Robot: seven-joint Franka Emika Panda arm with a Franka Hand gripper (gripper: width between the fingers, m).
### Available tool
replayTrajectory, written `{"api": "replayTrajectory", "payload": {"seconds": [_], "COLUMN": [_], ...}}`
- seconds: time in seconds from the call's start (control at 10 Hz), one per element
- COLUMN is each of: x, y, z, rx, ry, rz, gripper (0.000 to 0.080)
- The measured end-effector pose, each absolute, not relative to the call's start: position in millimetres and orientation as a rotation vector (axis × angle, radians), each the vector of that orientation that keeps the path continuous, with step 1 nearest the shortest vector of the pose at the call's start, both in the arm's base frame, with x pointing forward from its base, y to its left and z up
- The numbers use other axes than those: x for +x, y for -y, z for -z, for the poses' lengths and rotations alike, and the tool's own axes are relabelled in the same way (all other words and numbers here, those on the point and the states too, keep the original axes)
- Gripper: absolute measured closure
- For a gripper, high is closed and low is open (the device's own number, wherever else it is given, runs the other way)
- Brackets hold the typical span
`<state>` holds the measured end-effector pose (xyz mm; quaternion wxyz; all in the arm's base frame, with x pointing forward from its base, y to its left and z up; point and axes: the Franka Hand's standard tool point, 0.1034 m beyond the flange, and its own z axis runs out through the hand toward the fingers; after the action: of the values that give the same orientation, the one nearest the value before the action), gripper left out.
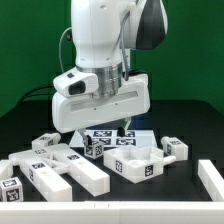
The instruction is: Assemble chair
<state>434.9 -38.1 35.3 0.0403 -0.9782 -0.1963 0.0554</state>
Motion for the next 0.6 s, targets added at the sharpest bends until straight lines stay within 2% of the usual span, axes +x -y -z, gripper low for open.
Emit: {"api": "replayTrajectory", "payload": {"seconds": [0.2, 0.4, 0.6], "x": [435.4, 439.2, 448.0], "y": [36.6, 22.2, 21.0], "z": [-35.8, -40.5, -44.0], "rx": [-3.01, -3.057, -3.043], "ry": [0.523, 0.005, 0.018], "rz": [-0.169, -0.202, -0.215], "gripper": [0.0151, 0.0151, 0.0151]}}
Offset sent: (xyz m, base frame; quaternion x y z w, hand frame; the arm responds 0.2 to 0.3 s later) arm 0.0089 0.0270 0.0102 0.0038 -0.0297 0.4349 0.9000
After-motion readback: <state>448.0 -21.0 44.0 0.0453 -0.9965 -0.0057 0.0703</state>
